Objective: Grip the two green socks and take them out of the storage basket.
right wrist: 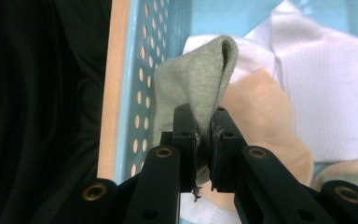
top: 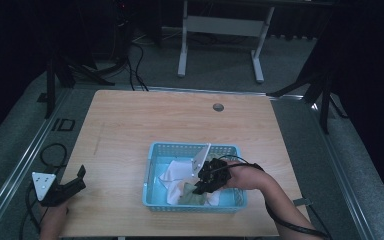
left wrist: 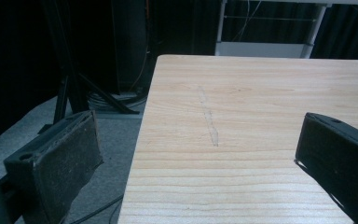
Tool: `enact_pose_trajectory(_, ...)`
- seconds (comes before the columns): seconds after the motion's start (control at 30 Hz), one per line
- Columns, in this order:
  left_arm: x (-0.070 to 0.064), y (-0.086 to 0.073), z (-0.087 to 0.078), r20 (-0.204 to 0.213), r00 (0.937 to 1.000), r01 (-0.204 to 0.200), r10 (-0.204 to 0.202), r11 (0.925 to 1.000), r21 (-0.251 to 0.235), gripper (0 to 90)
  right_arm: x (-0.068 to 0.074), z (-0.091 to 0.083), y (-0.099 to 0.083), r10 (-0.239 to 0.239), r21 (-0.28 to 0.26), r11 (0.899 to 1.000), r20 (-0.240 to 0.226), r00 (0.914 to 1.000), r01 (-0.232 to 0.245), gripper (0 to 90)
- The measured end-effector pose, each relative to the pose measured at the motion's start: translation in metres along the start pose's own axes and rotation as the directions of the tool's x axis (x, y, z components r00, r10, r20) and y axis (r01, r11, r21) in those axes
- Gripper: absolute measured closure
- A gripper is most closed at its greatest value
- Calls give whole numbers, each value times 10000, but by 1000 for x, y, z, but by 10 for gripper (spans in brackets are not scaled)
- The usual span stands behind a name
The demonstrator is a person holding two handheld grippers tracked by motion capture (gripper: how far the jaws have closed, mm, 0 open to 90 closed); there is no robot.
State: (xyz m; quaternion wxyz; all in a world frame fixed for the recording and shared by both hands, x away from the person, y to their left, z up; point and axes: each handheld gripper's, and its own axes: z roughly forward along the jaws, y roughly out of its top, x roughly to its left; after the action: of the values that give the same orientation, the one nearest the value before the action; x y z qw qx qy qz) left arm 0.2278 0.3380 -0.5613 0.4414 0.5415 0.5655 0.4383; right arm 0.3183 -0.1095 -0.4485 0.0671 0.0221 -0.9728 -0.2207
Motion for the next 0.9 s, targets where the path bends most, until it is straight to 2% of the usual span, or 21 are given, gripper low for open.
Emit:
enact_pose_trajectory(0.23,0,0,0,6,10000,2,-2,10000,-9,4,-1,-29,-6,192,-402,9990,581,9981,-169,836)
enact_pose_trajectory(0.47,0,0,0,24,10000,0,0,10000,-27,4,-1,-65,-20,535,-679,9966,1143,9920,-459,841)
enact_pose_trajectory(0.53,0,0,0,22,10000,-6,6,10000,-16,4,-1,-77,-28,737,-784,9949,1425,9871,-630,843)
enact_pose_trajectory(0.77,0,0,0,0,10000,-27,27,10000,37,4,1,-109,-59,1464,-1143,9854,1951,9698,-1258,845)
enact_pose_trajectory(0.9,0,0,0,-24,10000,-5,5,10000,58,4,1,-124,-78,1849,-1115,9803,2244,9568,-1633,845)
